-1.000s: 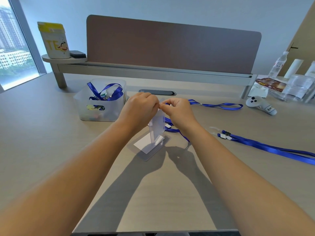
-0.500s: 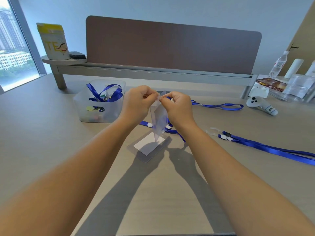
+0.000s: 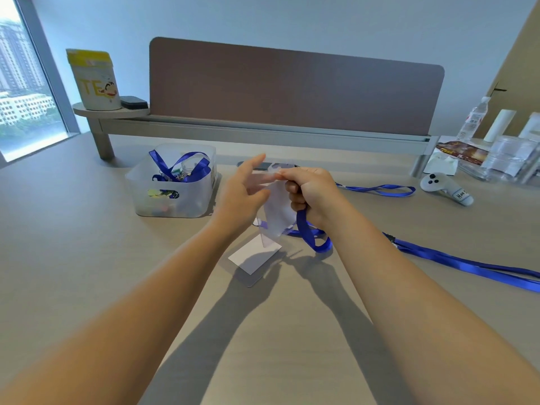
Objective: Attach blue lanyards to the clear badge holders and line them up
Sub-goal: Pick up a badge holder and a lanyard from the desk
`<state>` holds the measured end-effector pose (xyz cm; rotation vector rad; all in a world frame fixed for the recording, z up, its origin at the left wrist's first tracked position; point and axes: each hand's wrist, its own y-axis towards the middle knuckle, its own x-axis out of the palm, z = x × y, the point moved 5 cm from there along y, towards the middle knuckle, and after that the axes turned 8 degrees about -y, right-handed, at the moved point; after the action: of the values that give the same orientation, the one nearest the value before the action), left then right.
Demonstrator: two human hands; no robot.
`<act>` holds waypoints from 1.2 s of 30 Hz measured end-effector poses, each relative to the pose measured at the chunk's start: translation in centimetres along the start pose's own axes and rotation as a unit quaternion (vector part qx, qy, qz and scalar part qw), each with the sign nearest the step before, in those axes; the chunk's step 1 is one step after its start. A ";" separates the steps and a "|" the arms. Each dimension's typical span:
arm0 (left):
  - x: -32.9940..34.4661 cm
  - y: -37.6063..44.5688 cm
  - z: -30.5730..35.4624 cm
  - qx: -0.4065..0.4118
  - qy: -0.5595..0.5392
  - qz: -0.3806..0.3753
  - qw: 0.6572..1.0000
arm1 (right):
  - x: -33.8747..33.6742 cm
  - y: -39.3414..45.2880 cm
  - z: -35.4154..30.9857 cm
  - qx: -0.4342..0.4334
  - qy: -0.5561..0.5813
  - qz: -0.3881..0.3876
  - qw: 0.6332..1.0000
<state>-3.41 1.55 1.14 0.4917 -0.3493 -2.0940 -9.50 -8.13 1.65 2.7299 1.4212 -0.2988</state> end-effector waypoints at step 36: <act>2.0 0.6 -2.6 0.141 0.380 -0.017 0.914 | -7.2 2.7 6.3 -0.044 -0.320 0.076 0.943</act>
<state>-2.71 -0.68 -1.33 1.4294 -0.1765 -1.7193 -12.23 -16.33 -3.21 2.3161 1.0041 -0.9729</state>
